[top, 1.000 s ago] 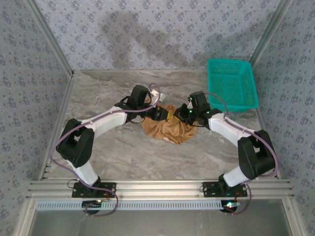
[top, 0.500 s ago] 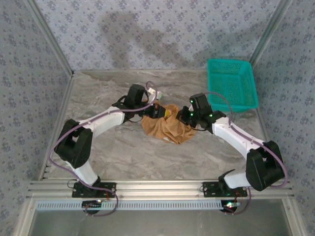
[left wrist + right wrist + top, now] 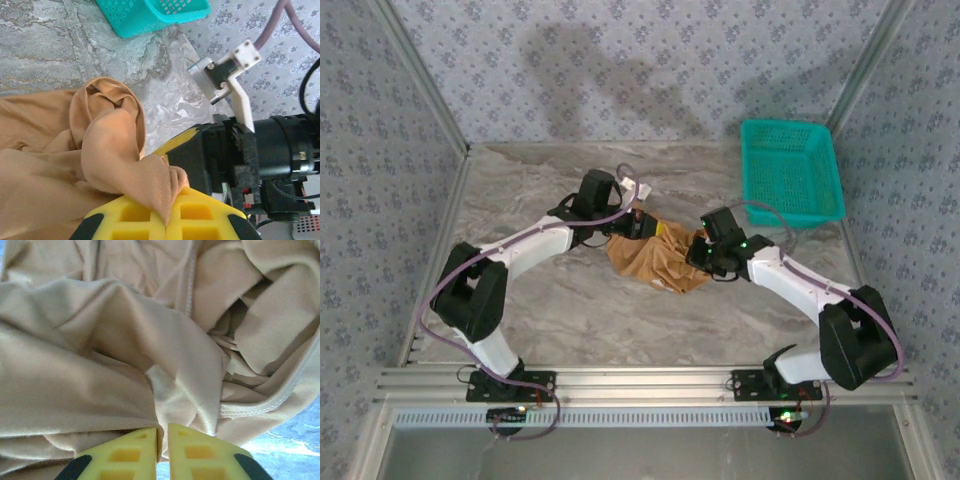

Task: Fold the inside-out t-shirt

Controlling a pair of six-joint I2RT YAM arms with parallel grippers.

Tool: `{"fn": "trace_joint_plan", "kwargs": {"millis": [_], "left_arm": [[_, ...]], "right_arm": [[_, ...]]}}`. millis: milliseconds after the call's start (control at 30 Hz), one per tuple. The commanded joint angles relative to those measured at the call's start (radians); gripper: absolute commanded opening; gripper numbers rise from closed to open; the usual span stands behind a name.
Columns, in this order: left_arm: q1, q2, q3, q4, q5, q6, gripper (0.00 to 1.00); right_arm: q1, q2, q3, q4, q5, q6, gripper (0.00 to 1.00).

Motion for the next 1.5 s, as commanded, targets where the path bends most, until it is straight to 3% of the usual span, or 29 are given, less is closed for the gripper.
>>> {"fn": "trace_joint_plan", "kwargs": {"millis": [0, 267, 700, 767, 867, 900, 1133, 1367, 1467], "left_arm": [[0.007, -0.02, 0.015, 0.042, 0.031, -0.019, 0.0], [0.008, -0.014, 0.013, 0.045, 0.023, -0.013, 0.0], [0.008, -0.015, 0.012, 0.051, 0.02, -0.021, 0.0], [0.008, -0.017, 0.011, 0.051, 0.02, -0.021, 0.0], [0.01, -0.012, 0.011, 0.052, 0.014, -0.018, 0.0], [0.011, -0.008, 0.013, 0.054, 0.01, -0.018, 0.0], [0.013, 0.046, 0.033, 0.08, -0.042, -0.029, 0.0], [0.007, 0.074, 0.041, 0.105, -0.082, -0.052, 0.0], [0.007, 0.058, 0.041, 0.077, -0.122, -0.035, 0.09]], "right_arm": [[0.011, -0.067, 0.077, -0.104, 0.034, -0.035, 0.25], [0.028, -0.133, 0.082, -0.009, -0.069, 0.024, 0.29], [0.069, 0.001, 0.073, 0.177, -0.114, 0.122, 0.32], [0.068, 0.017, 0.067, 0.21, -0.119, 0.145, 0.26], [0.069, 0.001, 0.073, 0.21, -0.105, 0.161, 0.03], [0.069, -0.019, 0.088, 0.185, -0.091, 0.158, 0.0], [0.057, -0.166, 0.236, -0.067, -0.057, 0.096, 0.0], [0.037, -0.249, 0.303, -0.119, -0.103, 0.096, 0.0], [0.014, -0.256, 0.287, -0.11, -0.137, 0.098, 0.0]]}}
